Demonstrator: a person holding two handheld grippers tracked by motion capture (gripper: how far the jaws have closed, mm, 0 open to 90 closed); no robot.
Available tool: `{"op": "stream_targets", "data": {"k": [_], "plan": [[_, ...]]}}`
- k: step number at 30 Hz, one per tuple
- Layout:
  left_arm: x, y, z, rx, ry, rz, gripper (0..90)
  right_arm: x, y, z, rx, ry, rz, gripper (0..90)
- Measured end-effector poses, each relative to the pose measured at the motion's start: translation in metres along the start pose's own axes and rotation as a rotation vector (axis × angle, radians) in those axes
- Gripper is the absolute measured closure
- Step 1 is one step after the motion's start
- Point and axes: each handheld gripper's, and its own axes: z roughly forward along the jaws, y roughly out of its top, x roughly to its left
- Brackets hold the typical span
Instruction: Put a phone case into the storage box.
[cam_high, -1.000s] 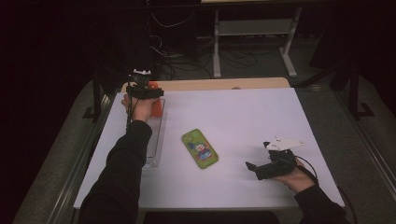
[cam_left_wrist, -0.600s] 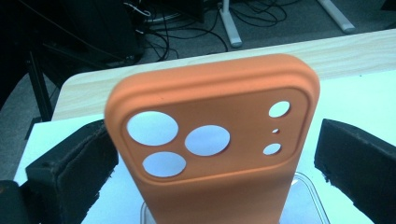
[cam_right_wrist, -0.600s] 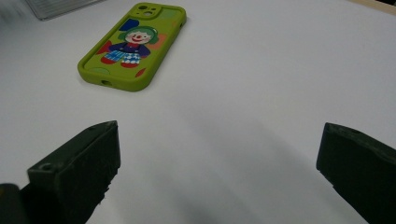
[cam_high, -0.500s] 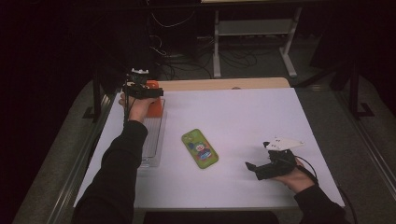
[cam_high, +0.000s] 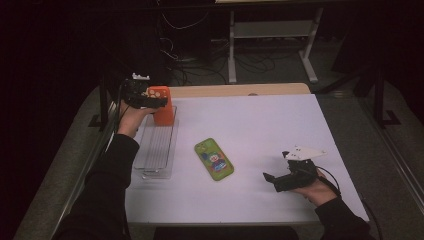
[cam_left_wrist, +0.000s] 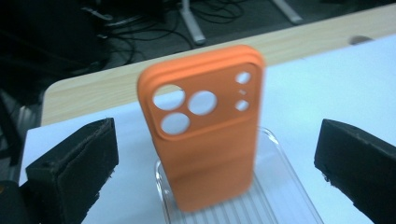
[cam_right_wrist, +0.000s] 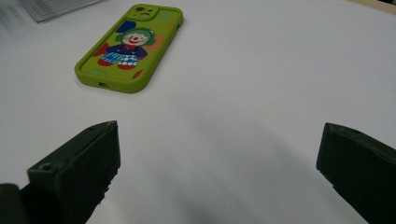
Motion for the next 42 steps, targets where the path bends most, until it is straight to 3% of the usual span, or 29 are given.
{"op": "stream_targets", "data": {"k": [5,12,16,20,25,30,32,40,42], "plan": [[-0.003,-0.008,-0.014,0.019,-0.083,0.039,0.0,-0.001,0.000,0.000,0.005,0.000,0.008,0.0],[-0.020,-0.020,-0.029,0.028,-0.175,0.107,0.0,0.000,0.003,0.001,0.008,-0.001,0.002,0.0],[-0.035,-0.026,-0.035,0.005,-0.236,0.110,0.0,-0.001,0.002,0.002,0.001,-0.002,-0.021,0.0],[-0.050,-0.029,-0.040,0.005,-0.289,0.163,0.0,-0.001,0.003,0.002,0.010,0.002,-0.007,0.0],[-0.071,-0.035,-0.044,-0.015,-0.354,0.195,0.0,-0.001,0.003,0.002,0.011,0.006,-0.008,0.0],[-0.089,-0.044,-0.046,-0.030,-0.403,0.225,0.0,-0.001,0.003,0.002,0.010,0.005,-0.008,0.0],[-0.096,-0.049,-0.046,-0.040,-0.431,0.217,0.0,-0.001,0.003,0.002,0.013,0.006,-0.010,0.0],[-0.124,-0.068,-0.048,-0.053,-0.498,0.275,0.0,0.001,0.007,0.004,0.022,0.014,-0.012,0.0],[-0.128,-0.073,-0.048,-0.053,-0.498,0.301,0.0,0.001,0.009,0.004,0.023,0.017,-0.023,0.0]]}}
